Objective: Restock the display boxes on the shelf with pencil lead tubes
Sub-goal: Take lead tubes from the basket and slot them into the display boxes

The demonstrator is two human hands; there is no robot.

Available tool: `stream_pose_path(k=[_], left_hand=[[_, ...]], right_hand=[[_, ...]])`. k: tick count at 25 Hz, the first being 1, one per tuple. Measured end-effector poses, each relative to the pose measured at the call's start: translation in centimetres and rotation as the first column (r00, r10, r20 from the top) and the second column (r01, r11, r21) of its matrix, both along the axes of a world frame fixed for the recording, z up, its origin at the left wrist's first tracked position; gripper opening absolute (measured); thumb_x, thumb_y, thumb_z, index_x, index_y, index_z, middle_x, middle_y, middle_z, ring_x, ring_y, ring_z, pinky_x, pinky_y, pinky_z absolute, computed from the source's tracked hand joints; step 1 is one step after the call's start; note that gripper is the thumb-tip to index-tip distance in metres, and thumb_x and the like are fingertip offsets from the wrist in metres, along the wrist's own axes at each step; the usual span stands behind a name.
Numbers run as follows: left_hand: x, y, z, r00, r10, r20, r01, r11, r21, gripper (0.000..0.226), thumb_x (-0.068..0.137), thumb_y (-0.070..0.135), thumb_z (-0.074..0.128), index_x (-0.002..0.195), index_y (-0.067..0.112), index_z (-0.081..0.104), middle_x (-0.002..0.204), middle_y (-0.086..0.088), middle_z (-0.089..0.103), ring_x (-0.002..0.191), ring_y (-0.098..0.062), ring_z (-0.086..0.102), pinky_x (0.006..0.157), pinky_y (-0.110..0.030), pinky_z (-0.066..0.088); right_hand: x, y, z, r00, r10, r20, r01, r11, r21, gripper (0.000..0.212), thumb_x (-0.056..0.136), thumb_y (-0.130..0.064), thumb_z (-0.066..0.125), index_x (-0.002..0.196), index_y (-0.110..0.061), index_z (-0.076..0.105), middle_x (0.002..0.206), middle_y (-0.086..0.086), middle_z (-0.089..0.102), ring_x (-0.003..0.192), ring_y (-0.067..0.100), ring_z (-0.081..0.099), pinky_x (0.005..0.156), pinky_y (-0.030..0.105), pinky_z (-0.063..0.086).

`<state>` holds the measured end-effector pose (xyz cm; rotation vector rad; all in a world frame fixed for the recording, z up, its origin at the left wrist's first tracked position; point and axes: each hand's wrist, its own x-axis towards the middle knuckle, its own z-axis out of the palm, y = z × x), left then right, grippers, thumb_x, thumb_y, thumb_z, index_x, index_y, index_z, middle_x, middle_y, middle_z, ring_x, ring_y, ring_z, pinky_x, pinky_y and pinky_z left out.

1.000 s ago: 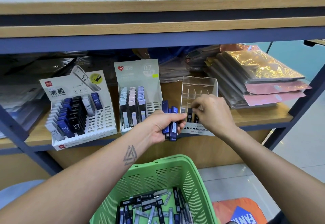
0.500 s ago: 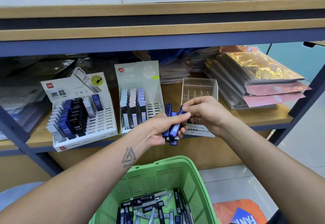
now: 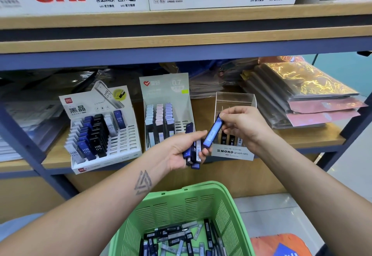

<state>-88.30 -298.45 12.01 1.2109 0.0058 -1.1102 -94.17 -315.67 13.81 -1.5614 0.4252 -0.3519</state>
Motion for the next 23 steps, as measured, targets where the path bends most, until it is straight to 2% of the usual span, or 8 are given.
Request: stream_pose_path(k=[3,5,9,12,15,19,23], left_hand=[[-0.1,0.8,0.6,1.0,0.024,-0.018,-0.024,1.0,0.016,0.019,0.096,0.001,0.045,0.088,-0.006,0.06,0.073,-0.019,0.062,0.052,-0.018,0.056,0.043,-0.019,0.046],[0.0,1.8,1.2,1.0,0.029,-0.012,-0.029,1.0,-0.008,0.021,0.09,-0.008,0.038,0.093,-0.008,0.059,0.079,-0.022,0.064,0.061,-0.021,0.058,0.049,-0.022,0.05],[0.4,4.4,2.7,0.999,0.031,0.034,-0.03,0.999,-0.029,0.022,0.092,-0.014,0.04,0.104,-0.012,0.059,0.088,-0.029,0.069,0.075,-0.028,0.067,0.064,-0.029,0.06],[0.7,6.3,3.9,0.999,0.001,0.038,0.001,0.999,-0.052,0.023,0.096,-0.013,0.041,0.109,-0.017,0.059,0.103,-0.034,0.069,0.087,-0.038,0.073,0.077,-0.042,0.062],[0.8,8.4,5.1,0.999,0.029,0.036,-0.026,0.997,-0.077,0.027,0.097,-0.012,0.041,0.117,-0.015,0.057,0.109,-0.036,0.067,0.089,-0.044,0.073,0.078,-0.051,0.061],[2.2,11.2,6.1,0.99,0.111,0.085,-0.11,0.994,-0.025,0.028,0.099,-0.009,0.042,0.124,-0.013,0.055,0.104,-0.034,0.069,0.084,-0.04,0.074,0.069,-0.044,0.063],[4.4,14.0,6.4,0.928,0.283,0.242,-0.314,0.944,0.1,0.015,0.096,-0.01,0.051,0.11,-0.014,0.056,0.085,-0.028,0.073,0.072,-0.029,0.075,0.061,-0.041,0.062]], right_hand=[[0.5,0.7,0.4,1.0,0.012,0.026,-0.012,1.0,-0.023,0.007,0.093,-0.005,0.067,0.094,-0.001,0.072,0.064,0.004,0.068,0.059,0.015,0.06,0.061,0.027,0.052],[1.0,1.7,1.0,0.998,0.045,0.041,-0.043,0.998,-0.04,0.007,0.093,-0.005,0.067,0.093,-0.002,0.073,0.065,0.005,0.067,0.06,0.015,0.059,0.063,0.029,0.053],[2.1,3.9,2.9,0.989,0.129,0.074,-0.124,0.989,-0.076,0.008,0.094,-0.003,0.065,0.093,-0.001,0.073,0.059,-0.001,0.066,0.057,0.012,0.057,0.059,0.025,0.05],[2.5,5.0,3.7,0.979,0.186,0.086,-0.179,0.98,-0.085,0.009,0.094,-0.004,0.066,0.096,0.001,0.073,0.061,-0.001,0.066,0.059,0.012,0.058,0.058,0.024,0.051],[3.1,6.2,4.1,0.968,0.232,0.098,-0.224,0.971,-0.085,0.008,0.093,-0.006,0.068,0.095,-0.001,0.073,0.068,0.003,0.069,0.063,0.013,0.061,0.061,0.026,0.052],[4.5,8.9,4.5,0.947,0.296,0.128,-0.292,0.955,-0.046,0.006,0.091,-0.003,0.07,0.096,0.0,0.071,0.081,0.014,0.074,0.068,0.02,0.064,0.061,0.024,0.056],[6.4,12.0,4.5,0.931,0.344,0.124,-0.331,0.937,-0.114,0.007,0.091,-0.003,0.072,0.098,-0.003,0.072,0.084,0.016,0.076,0.07,0.021,0.069,0.063,0.024,0.059]])
